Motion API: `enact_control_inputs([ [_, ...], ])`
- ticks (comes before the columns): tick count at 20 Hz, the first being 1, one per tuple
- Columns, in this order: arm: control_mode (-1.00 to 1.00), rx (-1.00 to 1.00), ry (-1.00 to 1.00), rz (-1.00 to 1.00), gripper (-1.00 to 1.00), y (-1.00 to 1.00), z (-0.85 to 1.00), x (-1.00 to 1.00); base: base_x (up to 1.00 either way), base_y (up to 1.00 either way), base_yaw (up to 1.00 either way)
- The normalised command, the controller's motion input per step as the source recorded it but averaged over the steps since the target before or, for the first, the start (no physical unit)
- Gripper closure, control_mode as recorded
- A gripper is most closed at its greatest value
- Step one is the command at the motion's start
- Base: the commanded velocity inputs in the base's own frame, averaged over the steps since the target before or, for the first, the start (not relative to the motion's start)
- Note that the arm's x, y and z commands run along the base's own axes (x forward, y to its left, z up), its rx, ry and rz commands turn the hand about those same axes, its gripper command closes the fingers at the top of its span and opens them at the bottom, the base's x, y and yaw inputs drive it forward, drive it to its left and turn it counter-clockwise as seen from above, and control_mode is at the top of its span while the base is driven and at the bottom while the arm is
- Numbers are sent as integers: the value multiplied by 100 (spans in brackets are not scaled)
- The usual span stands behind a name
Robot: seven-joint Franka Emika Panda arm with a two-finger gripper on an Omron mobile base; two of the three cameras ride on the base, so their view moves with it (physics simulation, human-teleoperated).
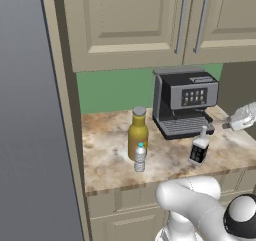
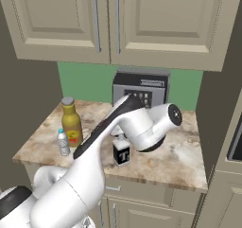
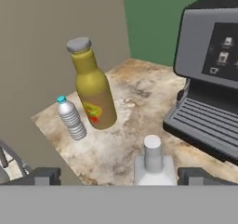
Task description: Place the drinks on the dining counter in a tight cluster.
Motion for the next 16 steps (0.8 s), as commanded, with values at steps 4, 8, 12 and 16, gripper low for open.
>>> enact_control_inputs([
  [4, -100, 0, -20, 6, -100, 0, -19, 0, 0, 0, 0],
  [8, -100, 0, -20, 0, -100, 0, -30, 0, 0, 0, 0],
  [12, -100, 0, -22, 0, -100, 0, -36, 0, 0, 0, 0],
  [16, -100, 0, -5, 0, -100, 0, -18, 1, 0, 0, 0],
])
